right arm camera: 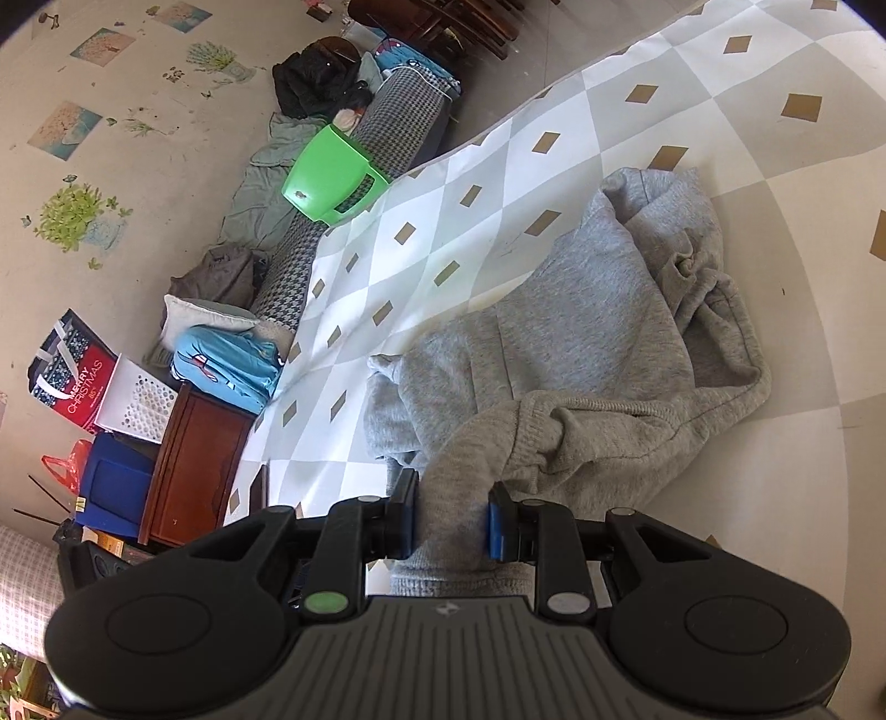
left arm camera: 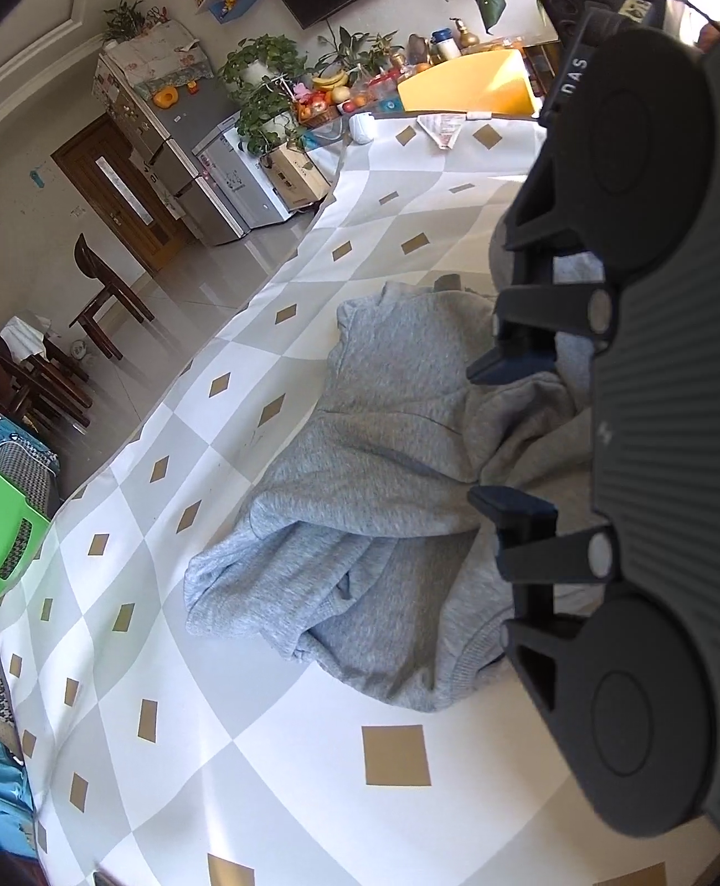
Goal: Fold clothes
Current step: 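Lift the hem with both grippers and fold it over the body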
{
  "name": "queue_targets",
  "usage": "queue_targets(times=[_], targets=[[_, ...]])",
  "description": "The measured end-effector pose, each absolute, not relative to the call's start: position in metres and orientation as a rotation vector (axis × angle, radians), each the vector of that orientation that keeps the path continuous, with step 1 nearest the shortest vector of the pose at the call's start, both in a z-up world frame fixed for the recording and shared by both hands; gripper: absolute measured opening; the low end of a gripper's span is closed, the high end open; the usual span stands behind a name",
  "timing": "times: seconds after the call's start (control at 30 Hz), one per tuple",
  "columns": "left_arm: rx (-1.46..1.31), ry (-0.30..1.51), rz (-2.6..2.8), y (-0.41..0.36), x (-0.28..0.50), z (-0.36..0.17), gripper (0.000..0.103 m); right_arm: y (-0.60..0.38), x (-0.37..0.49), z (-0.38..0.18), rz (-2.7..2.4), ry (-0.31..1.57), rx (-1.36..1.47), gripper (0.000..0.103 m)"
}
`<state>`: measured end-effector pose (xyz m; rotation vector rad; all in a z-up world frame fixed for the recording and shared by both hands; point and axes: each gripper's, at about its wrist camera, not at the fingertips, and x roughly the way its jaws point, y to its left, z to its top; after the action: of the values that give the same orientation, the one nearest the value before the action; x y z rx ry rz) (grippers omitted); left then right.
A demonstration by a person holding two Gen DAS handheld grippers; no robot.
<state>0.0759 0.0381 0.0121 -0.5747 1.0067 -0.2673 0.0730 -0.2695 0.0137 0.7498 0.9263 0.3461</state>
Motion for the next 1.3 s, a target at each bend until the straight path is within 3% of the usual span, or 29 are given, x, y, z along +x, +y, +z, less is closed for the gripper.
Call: queue_targets(times=[0.27,0.37,0.43,0.93,1.03,1.3], targets=[[-0.586,1.129,-0.219,0.058,0.063,-0.027,0.049,-0.268,0.080,-0.007,0.352,0.985,0.611,0.025],[-0.560,1.132,-0.201,0.065,0.054,-0.034,0.062,-0.267,0.077,-0.010,0.354,0.990,0.553,0.025],[-0.568,1.146,-0.198,0.066,0.049,-0.041,0.075,-0.270,0.075,-0.011,0.356,0.989,0.552,0.027],[-0.621,1.282,-0.248,0.039,0.032,-0.079,0.081,-0.268,0.079,-0.019,0.348,1.001,0.583,0.028],[-0.624,1.269,-0.261,0.031,0.027,-0.083,0.091,-0.269,0.078,-0.020,0.347,1.003,0.593,0.028],[-0.675,1.198,-0.285,0.015,0.030,-0.087,0.091,-0.271,0.077,-0.022,0.349,1.006,0.608,0.030]])
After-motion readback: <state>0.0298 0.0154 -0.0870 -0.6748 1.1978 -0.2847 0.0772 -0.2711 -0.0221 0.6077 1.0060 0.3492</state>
